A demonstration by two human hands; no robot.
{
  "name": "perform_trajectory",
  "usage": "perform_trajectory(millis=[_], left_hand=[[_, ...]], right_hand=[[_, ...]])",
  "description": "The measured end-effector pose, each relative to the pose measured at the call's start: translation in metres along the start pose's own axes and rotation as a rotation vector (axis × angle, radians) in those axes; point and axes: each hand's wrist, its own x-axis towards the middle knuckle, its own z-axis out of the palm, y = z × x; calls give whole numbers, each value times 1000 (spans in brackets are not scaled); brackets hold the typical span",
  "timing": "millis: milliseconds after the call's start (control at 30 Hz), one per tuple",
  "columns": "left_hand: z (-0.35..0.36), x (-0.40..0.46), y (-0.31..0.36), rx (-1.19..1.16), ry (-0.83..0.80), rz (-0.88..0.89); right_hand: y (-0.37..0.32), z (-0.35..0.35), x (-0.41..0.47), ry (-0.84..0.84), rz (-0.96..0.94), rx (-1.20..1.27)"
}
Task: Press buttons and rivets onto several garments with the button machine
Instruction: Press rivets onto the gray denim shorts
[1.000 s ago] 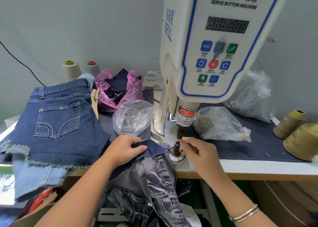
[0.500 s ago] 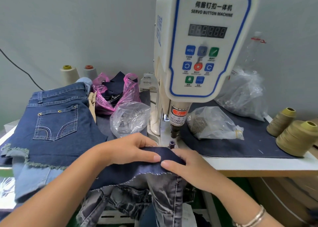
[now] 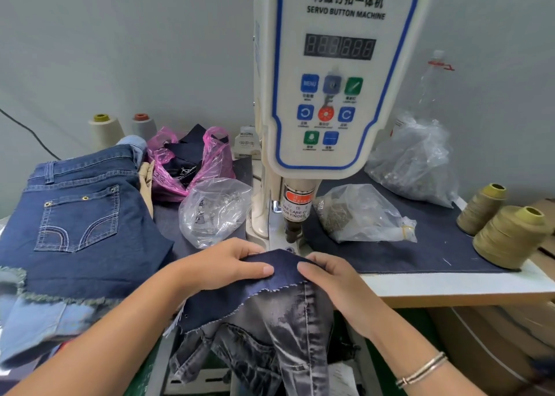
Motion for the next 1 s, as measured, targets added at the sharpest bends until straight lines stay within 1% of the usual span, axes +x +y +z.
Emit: perform_trajectory(millis=[100, 233, 300, 367, 433, 500, 800, 1000], left_hand=[[3, 10, 4, -38, 3, -10], [-1, 9, -2, -138, 2, -79], [-5, 5, -7, -176, 9, -85], [-5, 2, -12, -173, 24, -43], [-4, 4, -18, -219, 48, -21], [-3, 7, -22, -239, 53, -4], [-7, 18, -35, -436, 64, -47], [-7, 21, -41, -494, 54, -51]], right_hand=[[3, 0, 6, 86, 24, 301], [3, -1, 14, 137, 79, 427], [2, -1, 17, 149, 113, 458], [2, -1, 21, 137, 146, 462], [2, -2, 23, 125, 214, 501], [3, -3, 25, 123, 243, 527], [9, 0, 30, 147, 194, 535], [11, 0, 31, 153, 195, 532]])
